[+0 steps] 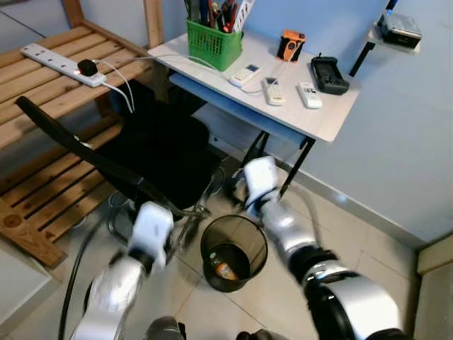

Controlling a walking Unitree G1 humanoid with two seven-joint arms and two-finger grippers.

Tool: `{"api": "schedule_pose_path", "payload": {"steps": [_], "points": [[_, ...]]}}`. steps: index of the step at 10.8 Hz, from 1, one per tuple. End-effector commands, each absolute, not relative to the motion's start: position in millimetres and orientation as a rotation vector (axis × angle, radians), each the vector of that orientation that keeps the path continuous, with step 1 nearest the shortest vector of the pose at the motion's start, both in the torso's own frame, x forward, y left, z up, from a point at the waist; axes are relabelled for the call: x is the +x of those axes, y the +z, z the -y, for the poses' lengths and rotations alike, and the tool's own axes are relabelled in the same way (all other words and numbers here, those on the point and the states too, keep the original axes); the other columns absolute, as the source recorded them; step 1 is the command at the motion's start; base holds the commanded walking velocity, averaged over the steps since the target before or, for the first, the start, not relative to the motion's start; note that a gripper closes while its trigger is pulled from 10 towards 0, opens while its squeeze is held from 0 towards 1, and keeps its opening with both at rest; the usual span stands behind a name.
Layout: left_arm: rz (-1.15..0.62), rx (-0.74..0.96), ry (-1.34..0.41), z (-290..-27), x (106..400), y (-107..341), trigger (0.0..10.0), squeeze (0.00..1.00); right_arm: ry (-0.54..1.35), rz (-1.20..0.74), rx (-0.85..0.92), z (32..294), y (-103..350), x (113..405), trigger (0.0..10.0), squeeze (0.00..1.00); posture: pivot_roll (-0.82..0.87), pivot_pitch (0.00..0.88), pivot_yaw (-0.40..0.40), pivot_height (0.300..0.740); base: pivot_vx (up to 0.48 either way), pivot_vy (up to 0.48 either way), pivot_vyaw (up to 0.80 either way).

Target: Clean up the room

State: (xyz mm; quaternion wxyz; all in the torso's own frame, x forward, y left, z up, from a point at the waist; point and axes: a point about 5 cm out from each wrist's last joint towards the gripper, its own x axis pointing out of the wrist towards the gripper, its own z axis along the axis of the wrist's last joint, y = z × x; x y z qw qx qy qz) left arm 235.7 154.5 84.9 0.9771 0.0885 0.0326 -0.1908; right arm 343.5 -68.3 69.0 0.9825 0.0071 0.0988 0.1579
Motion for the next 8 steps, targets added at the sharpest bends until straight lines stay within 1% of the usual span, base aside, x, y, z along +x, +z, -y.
{"api": "schedule_pose_path", "payload": {"steps": [1,2,3,5,6,7,8], "points": [[-0.072,0.152,-0.352,-155.3,239.2,84.5,10.0,0.00,0.253,-0.148,0.068,87.5,73.2,346.1,10.0,0.00,0.19,0.023,-0.082,0.736,0.000,0.000,0.00],[-0.009,0.114,-0.263,-162.8,248.2,95.8,10.0,0.00,0.185,-0.039,0.128,110.0,83.6,344.1,10.0,0.00,0.15,0.003,-0.070,0.736,0.000,0.000,0.00],[0.021,0.117,-0.193,-171.4,249.9,102.5,10.0,0.00,0.132,0.026,0.162,126.4,87.8,336.1,10.0,0.00,0.12,0.000,-0.058,0.736,0.000,0.000,0.00],[0.068,0.107,-0.119,-174.3,251.0,115.8,10.0,0.00,0.058,0.115,0.162,158.9,88.4,302.9,10.0,0.00,0.09,0.000,-0.046,0.736,0.000,0.000,0.00],[0.078,0.108,-0.080,-176.1,255.5,120.1,10.0,0.00,0.034,0.132,0.164,168.1,90.6,293.7,10.0,0.00,0.08,0.000,-0.043,0.736,0.000,0.000,0.00],[0.063,0.065,-0.053,-178.6,261.8,121.8,10.0,0.00,0.008,0.126,0.173,181.8,91.1,282.3,10.0,0.00,0.08,0.000,-0.049,0.736,0.000,0.000,0.00],[0.073,0.085,-0.121,-166.8,255.0,121.7,10.0,0.00,-0.005,0.107,0.133,190.5,85.8,261.0,10.0,0.00,0.06,0.000,-0.044,0.736,0.000,0.000,0.00]]}}
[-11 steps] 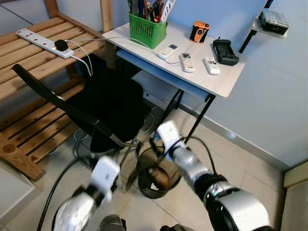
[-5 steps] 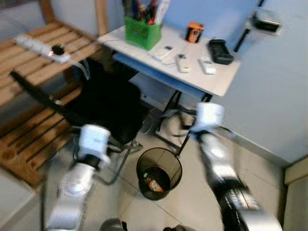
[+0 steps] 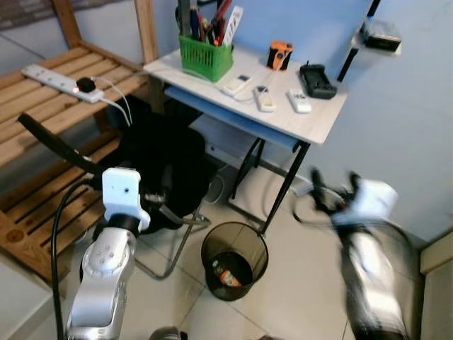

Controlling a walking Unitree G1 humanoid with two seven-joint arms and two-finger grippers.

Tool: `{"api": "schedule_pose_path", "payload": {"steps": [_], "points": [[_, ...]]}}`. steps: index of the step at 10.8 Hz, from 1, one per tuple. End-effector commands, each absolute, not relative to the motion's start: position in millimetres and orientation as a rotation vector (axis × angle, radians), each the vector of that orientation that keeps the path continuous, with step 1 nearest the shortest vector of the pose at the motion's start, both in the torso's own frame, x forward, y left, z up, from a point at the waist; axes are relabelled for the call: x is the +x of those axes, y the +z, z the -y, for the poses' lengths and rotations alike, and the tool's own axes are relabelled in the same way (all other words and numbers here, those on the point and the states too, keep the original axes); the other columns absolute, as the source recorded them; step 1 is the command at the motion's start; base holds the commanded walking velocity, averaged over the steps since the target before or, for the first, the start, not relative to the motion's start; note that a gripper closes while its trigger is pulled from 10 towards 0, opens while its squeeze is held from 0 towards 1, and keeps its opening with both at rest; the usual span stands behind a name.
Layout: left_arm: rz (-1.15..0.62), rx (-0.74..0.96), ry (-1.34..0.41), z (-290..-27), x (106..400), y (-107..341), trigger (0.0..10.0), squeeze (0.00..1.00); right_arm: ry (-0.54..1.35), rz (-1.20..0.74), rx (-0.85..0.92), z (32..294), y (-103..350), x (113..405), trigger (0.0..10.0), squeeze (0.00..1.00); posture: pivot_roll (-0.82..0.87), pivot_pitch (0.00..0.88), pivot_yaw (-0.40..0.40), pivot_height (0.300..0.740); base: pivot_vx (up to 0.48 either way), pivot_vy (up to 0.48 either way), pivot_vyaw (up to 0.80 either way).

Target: Clean up the room

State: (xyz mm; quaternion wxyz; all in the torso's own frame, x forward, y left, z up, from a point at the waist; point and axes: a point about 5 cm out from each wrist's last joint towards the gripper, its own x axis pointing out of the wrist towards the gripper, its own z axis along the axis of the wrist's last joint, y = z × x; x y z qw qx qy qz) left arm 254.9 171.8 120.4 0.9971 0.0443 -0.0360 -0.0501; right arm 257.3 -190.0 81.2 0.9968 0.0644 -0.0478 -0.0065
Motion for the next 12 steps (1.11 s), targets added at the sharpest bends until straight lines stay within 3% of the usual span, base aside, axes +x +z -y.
{"api": "schedule_pose_path", "payload": {"steps": [1,2,6,12], "points": [[0.060,0.091,-0.148,-160.1,250.9,119.3,10.0,0.00,0.014,0.088,0.123,184.7,79.8,250.2,10.0,0.00,0.06,0.000,-0.041,0.736,0.000,0.000,0.00],[0.076,0.106,-0.172,-154.6,252.9,124.1,10.0,0.00,0.014,0.087,0.150,176.3,82.1,241.9,10.0,0.00,0.05,0.000,-0.032,0.736,0.000,0.000,0.00],[0.125,0.154,-0.245,-145.0,279.4,139.3,10.0,0.00,0.095,0.060,0.211,136.3,90.8,271.5,10.0,0.00,0.02,0.000,0.001,0.736,0.000,0.000,0.00],[0.108,0.171,-0.290,-130.2,282.5,133.7,10.0,0.00,0.152,-0.018,0.183,118.8,76.0,279.2,10.0,0.00,0.03,0.000,0.006,0.736,0.308,-0.364,0.00]]}}
